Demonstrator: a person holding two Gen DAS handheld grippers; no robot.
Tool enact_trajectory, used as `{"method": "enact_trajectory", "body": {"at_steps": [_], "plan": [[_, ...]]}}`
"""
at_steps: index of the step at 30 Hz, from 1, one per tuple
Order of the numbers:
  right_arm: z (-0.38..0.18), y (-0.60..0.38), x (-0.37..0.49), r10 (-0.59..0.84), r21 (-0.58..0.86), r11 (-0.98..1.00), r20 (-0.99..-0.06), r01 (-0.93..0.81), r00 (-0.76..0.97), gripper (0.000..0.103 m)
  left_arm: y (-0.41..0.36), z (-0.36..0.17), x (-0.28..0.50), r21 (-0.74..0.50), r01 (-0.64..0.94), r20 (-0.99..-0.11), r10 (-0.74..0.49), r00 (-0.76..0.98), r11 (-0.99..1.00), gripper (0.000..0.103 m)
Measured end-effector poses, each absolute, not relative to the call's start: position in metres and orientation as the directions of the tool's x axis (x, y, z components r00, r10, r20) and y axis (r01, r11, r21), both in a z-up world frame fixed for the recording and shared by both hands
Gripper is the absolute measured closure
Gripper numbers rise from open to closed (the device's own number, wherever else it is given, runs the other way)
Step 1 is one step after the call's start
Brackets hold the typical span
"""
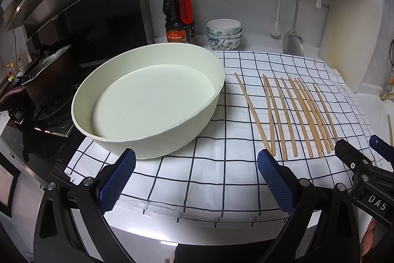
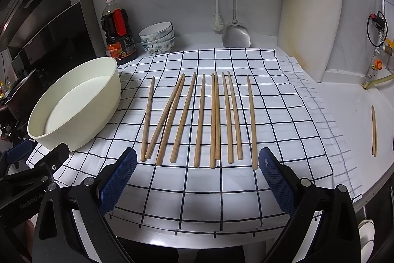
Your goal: Organize utensils
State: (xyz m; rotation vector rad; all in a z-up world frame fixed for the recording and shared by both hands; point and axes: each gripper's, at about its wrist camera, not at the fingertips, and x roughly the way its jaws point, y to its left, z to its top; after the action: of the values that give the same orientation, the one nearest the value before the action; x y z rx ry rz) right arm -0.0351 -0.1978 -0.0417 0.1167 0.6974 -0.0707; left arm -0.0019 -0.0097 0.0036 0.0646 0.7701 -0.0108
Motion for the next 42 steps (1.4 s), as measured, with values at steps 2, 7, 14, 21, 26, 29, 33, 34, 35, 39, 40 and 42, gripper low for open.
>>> {"method": "enact_trajectory", "body": {"at_steps": [2,7,14,21,26,29,33,34,35,39,40,42], "plan": [[-0.0415,-0.1973,-0.0346,-0.027,0.081,0.991,-0.644,0.104,0.764,0.008,-0.0108,0.0041,-0.0013,0.056,0.035,-0.697,0.014,0.717,0.998,0.006],[-0.0418,-0.1977,-0.0351,-0.026,0.083,0.991,-0.643,0.104,0.766,0.008,-0.009,0.0052,-0.003,0.056,0.035,-0.695,0.014,0.719,0.998,0.006],[-0.0421,-0.1968,-0.0347,-0.026,0.083,0.991,-0.643,0.103,0.766,0.008,-0.0087,0.0051,-0.0032,0.055,0.035,-0.694,0.013,0.72,0.998,0.006],[-0.0427,-0.1962,-0.0354,-0.024,0.085,0.991,-0.641,0.102,0.767,0.008,-0.0089,0.005,-0.0032,0.057,0.036,-0.694,0.013,0.72,0.998,0.006],[-0.0429,-0.1962,-0.0353,-0.024,0.085,0.991,-0.64,0.102,0.768,0.008,-0.0084,0.0059,-0.0036,0.056,0.035,-0.694,0.014,0.719,0.998,0.006],[-0.0429,-0.1962,-0.0353,-0.023,0.085,0.991,-0.64,0.101,0.768,0.008,-0.0084,0.0058,-0.004,0.057,0.036,-0.694,0.014,0.72,0.998,0.006],[-0.0421,-0.1945,-0.0358,-0.023,0.085,0.991,-0.638,0.1,0.77,0.008,-0.0083,0.0057,-0.0039,0.057,0.036,-0.694,0.014,0.72,0.998,0.006],[-0.0416,-0.1941,-0.0359,-0.023,0.084,0.992,-0.637,0.099,0.77,0.008,-0.0083,0.0051,-0.0043,0.056,0.035,-0.694,0.014,0.72,0.998,0.006],[-0.0413,-0.1947,-0.0367,-0.022,0.084,0.992,-0.636,0.098,0.771,0.008,-0.0082,0.0054,-0.0042,0.056,0.035,-0.694,0.013,0.72,0.998,0.006],[-0.041,-0.194,-0.0365,-0.022,0.086,0.991,-0.636,0.098,0.772,0.008,-0.0083,0.0053,-0.0044,0.056,0.035,-0.693,0.014,0.721,0.998,0.006],[-0.0413,-0.1942,-0.0366,-0.023,0.085,0.991,-0.635,0.099,0.773,0.008,-0.0084,0.0048,-0.0045,0.056,0.035,-0.693,0.014,0.721,0.998,0.006],[-0.0406,-0.1926,-0.0368,-0.032,0.071,0.993,-0.629,0.098,0.777,0.008,-0.0085,0.0052,-0.0044,0.056,0.035,-0.693,0.013,0.721,0.998,0.006]]}}
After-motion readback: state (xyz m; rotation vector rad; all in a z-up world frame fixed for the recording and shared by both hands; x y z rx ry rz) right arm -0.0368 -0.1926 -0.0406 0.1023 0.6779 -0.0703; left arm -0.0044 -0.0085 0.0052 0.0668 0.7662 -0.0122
